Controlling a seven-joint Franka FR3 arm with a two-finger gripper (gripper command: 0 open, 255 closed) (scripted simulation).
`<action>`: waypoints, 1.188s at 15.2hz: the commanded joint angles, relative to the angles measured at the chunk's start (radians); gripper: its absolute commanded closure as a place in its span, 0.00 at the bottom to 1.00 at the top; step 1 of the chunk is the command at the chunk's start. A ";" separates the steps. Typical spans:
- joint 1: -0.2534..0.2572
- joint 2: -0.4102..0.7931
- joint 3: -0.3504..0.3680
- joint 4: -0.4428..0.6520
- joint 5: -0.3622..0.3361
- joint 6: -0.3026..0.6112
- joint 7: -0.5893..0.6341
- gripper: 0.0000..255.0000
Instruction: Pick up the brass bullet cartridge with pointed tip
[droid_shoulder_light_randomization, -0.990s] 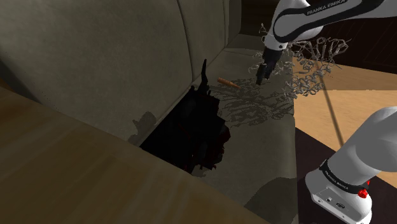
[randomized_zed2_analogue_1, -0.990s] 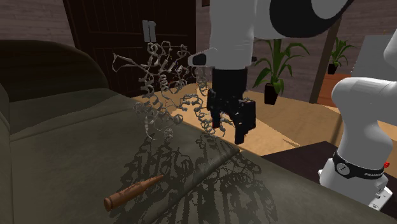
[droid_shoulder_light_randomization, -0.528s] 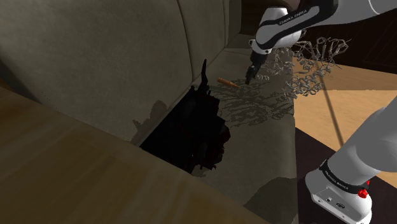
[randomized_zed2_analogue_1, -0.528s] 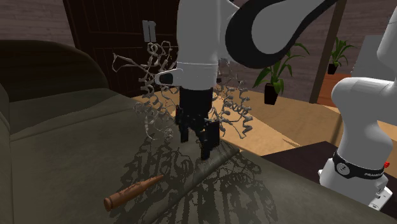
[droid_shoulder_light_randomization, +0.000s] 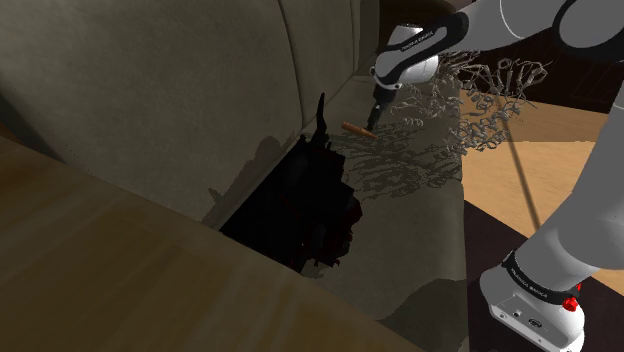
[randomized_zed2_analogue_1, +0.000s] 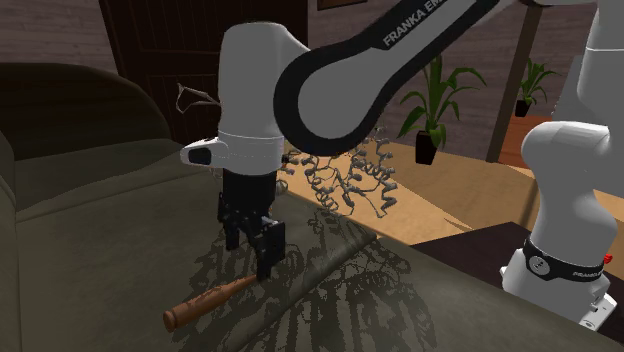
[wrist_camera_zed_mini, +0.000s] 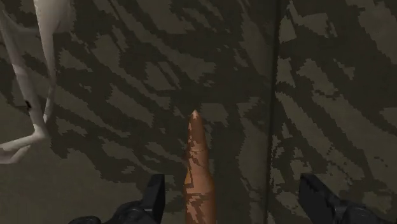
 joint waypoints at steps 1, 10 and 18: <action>-0.014 0.084 0.014 0.089 0.025 0.010 -0.052 0.00; -0.033 0.197 0.040 0.137 0.060 0.088 -0.105 0.00; -0.034 0.203 0.041 0.139 0.061 0.092 -0.106 1.00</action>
